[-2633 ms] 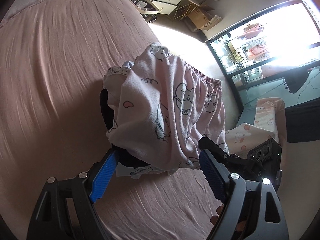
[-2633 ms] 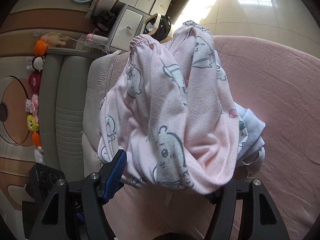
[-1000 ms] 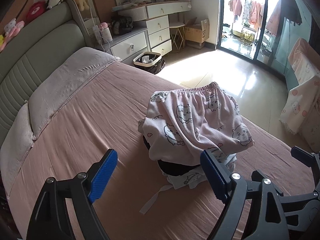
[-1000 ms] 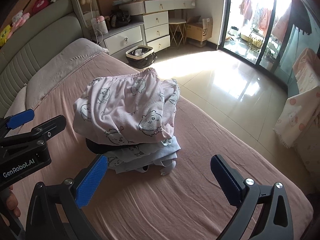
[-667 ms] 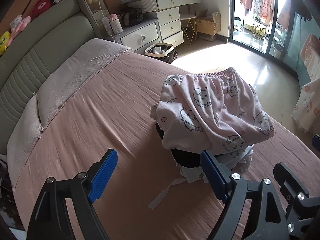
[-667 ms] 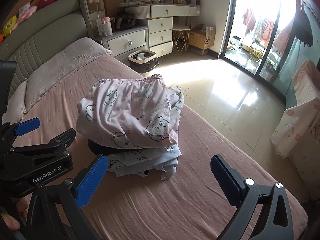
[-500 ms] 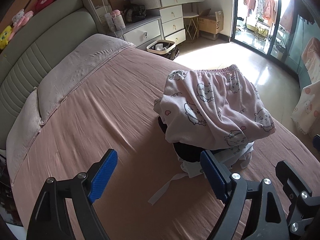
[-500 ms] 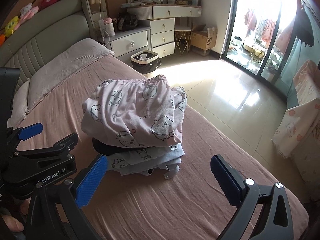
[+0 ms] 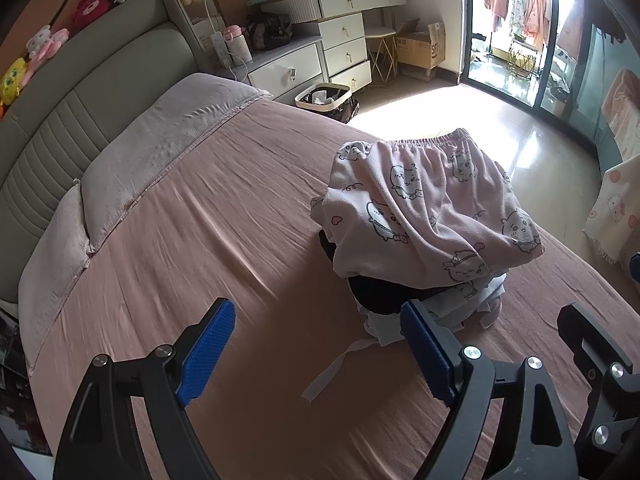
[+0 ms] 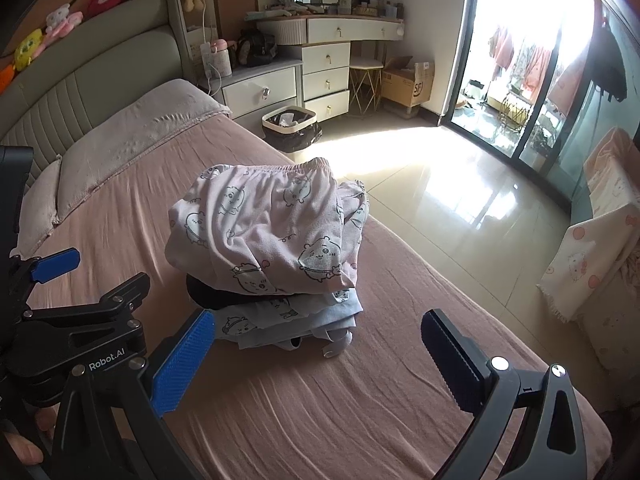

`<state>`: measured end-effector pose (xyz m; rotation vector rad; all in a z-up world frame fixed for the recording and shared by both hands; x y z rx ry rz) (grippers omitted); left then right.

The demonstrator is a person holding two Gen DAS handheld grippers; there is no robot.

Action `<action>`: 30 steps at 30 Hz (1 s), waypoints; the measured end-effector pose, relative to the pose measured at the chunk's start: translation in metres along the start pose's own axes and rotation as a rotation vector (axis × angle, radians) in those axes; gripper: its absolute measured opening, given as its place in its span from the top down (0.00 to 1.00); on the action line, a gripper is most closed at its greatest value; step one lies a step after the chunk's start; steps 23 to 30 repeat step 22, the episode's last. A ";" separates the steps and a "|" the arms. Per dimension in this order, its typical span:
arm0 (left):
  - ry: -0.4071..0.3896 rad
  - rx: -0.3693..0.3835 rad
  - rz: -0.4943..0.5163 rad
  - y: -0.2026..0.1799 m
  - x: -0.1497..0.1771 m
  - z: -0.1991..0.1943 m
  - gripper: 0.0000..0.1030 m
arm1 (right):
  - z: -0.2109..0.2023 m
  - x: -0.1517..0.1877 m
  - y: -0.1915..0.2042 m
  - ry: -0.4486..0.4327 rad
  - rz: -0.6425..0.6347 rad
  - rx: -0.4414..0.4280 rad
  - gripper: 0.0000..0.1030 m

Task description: Fold clothes

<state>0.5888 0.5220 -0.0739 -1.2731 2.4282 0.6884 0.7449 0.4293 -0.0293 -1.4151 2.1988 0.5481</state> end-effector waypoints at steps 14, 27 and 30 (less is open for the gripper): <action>0.019 -0.023 -0.021 0.008 0.005 0.004 0.17 | -0.001 0.002 0.004 0.004 -0.015 -0.003 0.00; 0.005 -0.014 -0.010 0.005 0.005 0.001 0.17 | -0.001 0.003 0.004 0.007 -0.018 -0.002 0.00; 0.005 -0.014 -0.010 0.005 0.005 0.001 0.17 | -0.001 0.003 0.004 0.007 -0.018 -0.002 0.00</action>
Point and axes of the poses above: each gripper's, at about its wrist camera, not at the fingertips, and z roughly the way its jaws point, y to its left, x to its underside, the point moved 5 cm from there along z, roughly the way its jaws point, and after that the axes turned 8 degrees about z, right-handed, at the moved point
